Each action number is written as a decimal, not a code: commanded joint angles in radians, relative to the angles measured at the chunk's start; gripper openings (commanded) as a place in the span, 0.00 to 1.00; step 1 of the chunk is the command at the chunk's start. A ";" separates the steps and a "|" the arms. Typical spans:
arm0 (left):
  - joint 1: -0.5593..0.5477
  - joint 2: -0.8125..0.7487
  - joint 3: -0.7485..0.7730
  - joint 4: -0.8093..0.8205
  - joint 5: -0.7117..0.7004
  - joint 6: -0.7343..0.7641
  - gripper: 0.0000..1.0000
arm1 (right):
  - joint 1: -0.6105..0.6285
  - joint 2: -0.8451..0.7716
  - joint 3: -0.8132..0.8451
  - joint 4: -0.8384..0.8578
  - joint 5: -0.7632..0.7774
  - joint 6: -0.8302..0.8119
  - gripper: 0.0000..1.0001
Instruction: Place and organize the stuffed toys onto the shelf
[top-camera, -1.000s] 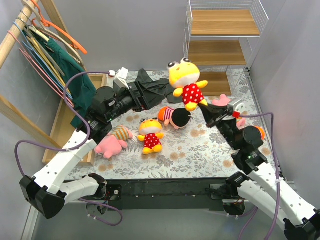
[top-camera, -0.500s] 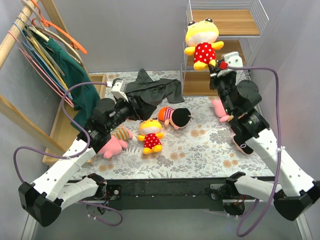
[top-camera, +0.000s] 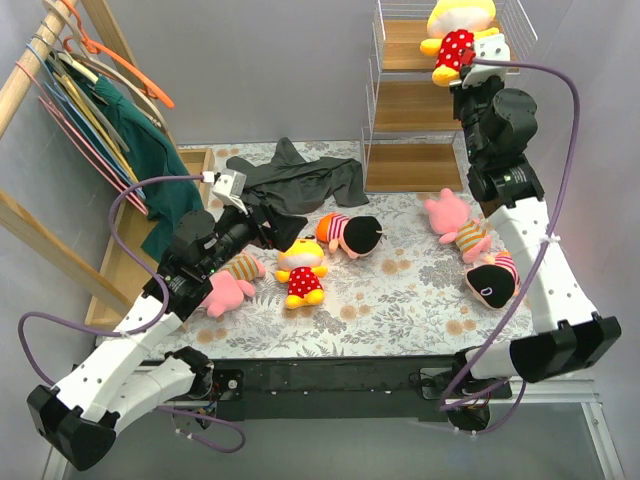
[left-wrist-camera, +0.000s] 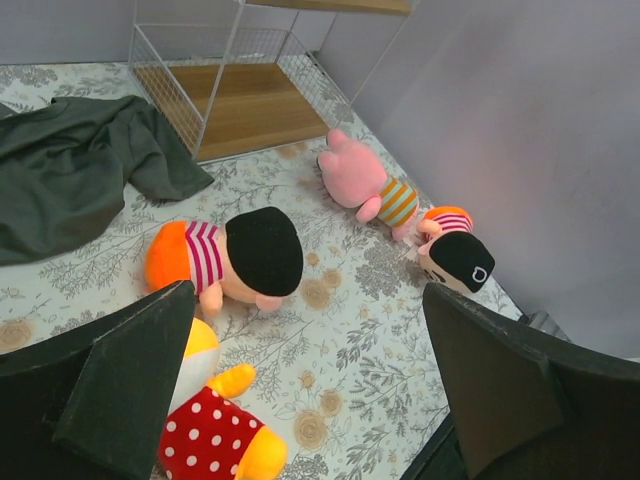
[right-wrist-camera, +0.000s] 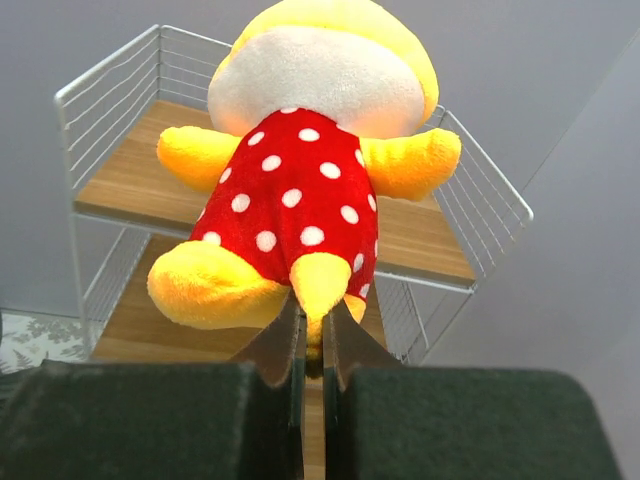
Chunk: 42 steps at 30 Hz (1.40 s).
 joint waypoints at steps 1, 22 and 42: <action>-0.003 -0.019 -0.019 0.030 0.014 0.017 0.98 | -0.055 0.088 0.143 0.020 -0.131 0.026 0.01; -0.003 0.004 -0.016 0.029 0.037 0.010 0.98 | -0.081 0.406 0.404 0.060 -0.273 0.186 0.06; -0.003 0.013 -0.016 0.029 0.039 0.010 0.98 | -0.081 0.435 0.424 0.103 -0.230 0.227 0.52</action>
